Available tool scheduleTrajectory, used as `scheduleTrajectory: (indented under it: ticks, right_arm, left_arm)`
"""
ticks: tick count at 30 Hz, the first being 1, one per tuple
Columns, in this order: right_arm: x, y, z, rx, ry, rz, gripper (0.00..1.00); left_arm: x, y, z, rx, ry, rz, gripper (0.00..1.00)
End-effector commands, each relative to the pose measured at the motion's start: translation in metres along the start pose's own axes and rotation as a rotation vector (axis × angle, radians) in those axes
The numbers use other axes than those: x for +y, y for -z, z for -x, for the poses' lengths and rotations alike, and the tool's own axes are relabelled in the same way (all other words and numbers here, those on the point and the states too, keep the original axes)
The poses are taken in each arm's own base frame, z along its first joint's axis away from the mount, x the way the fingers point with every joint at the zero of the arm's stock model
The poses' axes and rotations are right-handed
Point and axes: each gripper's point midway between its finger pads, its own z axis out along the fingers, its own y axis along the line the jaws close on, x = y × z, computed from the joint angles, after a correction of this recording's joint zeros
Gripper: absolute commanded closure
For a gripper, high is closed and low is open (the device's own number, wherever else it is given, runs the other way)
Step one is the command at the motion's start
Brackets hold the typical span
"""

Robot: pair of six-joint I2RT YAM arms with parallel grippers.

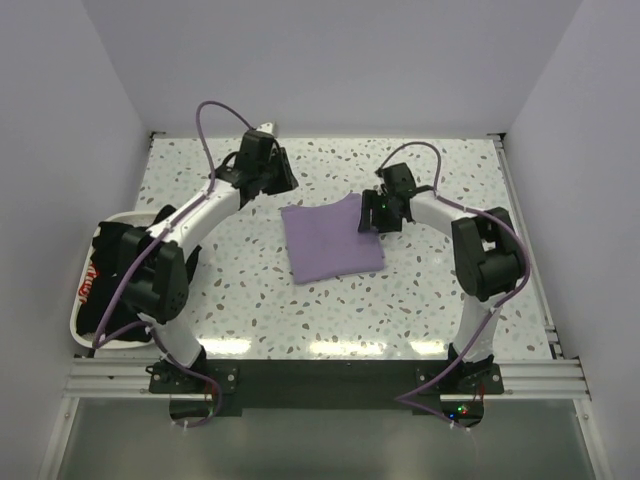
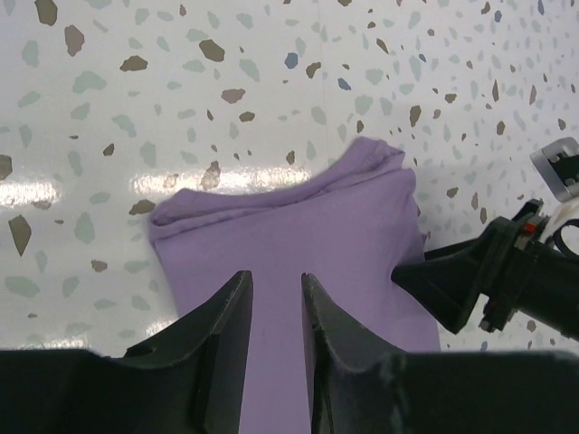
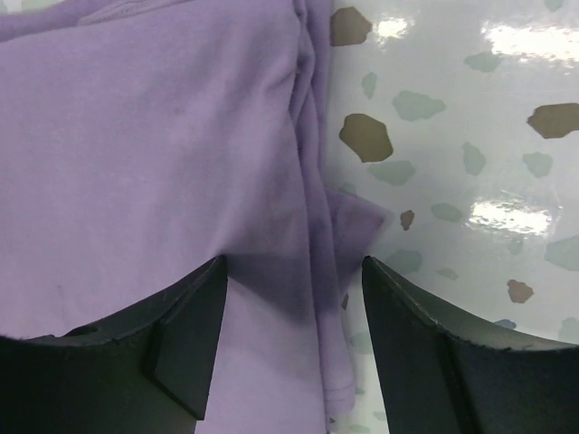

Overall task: Fold and stack the t-shirts
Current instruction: Neatly place the folded tshirt to the corner

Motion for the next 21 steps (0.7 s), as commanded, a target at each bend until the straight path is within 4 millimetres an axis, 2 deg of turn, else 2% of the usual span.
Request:
scheduleTrajectory:
  ticks: [1,3,4,5,10,13,14,16,18,19,20,21]
  right_arm:
    - [0.005,-0.007,0.000,-0.027,0.015,-0.008,0.36]
    - [0.007,-0.010,-0.005,-0.016,0.020,-0.013,0.36]
    - [0.007,-0.011,-0.006,-0.014,0.021,-0.017,0.37]
    - [0.011,-0.012,-0.008,-0.012,0.023,-0.017,0.37]
    - [0.017,-0.018,-0.011,-0.008,0.028,-0.046,0.44]
    - [0.012,-0.020,-0.010,-0.004,0.014,-0.076,0.58]
    - [0.010,-0.020,-0.011,0.005,0.011,-0.089,0.68]
    - [0.011,-0.020,-0.003,-0.009,0.015,-0.100,0.79]
    - [0.006,-0.021,0.000,-0.009,0.021,-0.132,0.99]
    - [0.009,-0.020,0.011,-0.030,0.028,-0.139,1.00]
    - [-0.005,-0.021,0.012,-0.025,0.044,-0.215,1.00]
    - [-0.009,-0.021,0.018,-0.032,0.056,-0.247,1.00]
  left_arm:
    - [-0.007,0.027,0.006,-0.038,-0.027,-0.060,0.67]
    - [-0.003,0.033,-0.006,-0.018,-0.024,-0.068,0.67]
    - [-0.006,0.043,-0.004,-0.033,-0.025,-0.080,0.67]
    - [-0.002,0.045,-0.012,-0.021,-0.026,-0.080,0.67]
    - [0.002,0.076,-0.021,-0.031,-0.067,-0.090,0.66]
    - [0.009,0.091,-0.031,-0.029,-0.097,-0.086,0.66]
    - [0.012,0.094,-0.037,-0.018,-0.116,-0.086,0.66]
    - [0.016,0.108,-0.041,-0.022,-0.139,-0.079,0.66]
    - [0.021,0.119,-0.046,-0.035,-0.174,-0.079,0.66]
    - [0.023,0.123,-0.048,-0.037,-0.184,-0.078,0.66]
    - [0.030,0.125,-0.055,-0.034,-0.199,-0.059,0.66]
    - [0.030,0.134,-0.054,-0.057,-0.204,-0.066,0.66]
